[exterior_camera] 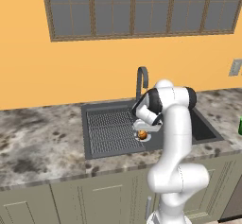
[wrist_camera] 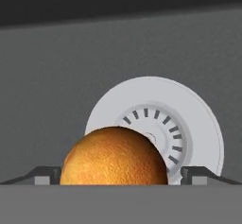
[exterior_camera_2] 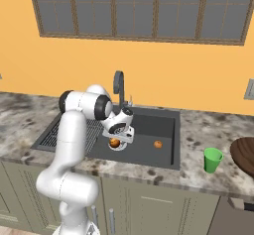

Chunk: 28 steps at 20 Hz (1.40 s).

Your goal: Remove the orange and tangerine from the sink. Then move the bowl and cup from the counter to the sink for washing.

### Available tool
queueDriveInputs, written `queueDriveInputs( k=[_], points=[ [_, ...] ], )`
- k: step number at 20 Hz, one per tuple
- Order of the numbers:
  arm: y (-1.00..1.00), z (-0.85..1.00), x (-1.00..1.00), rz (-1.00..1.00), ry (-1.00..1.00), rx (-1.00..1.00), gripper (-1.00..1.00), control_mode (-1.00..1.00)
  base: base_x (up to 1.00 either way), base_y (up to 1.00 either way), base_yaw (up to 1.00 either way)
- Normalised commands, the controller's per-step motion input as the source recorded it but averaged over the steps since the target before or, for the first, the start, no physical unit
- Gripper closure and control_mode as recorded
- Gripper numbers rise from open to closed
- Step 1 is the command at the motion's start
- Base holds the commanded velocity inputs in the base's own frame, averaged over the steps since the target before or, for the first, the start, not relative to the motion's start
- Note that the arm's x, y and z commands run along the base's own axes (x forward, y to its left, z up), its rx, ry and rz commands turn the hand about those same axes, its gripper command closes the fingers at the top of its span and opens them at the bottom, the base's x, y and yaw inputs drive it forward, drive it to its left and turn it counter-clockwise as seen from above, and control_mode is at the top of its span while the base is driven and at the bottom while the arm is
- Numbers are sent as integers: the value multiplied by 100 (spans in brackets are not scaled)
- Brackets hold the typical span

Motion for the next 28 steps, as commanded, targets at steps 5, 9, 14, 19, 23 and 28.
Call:
queueDriveInputs(
  k=[5,9,14,19,23,28],
  points=[
    [0,-6,-13,0,1,2,-100,-100,0,0,0],
    [5,-10,-10,0,2,6,-100,-100,0,0,0],
    [10,-16,0,0,1,8,-100,-100,0,0,0],
    [10,-15,5,0,0,6,-100,-100,0,0,0],
    [12,-13,1,0,0,7,100,-100,0,0,0],
    [1,-9,-8,0,4,6,100,-100,0,0,0]
  ],
)
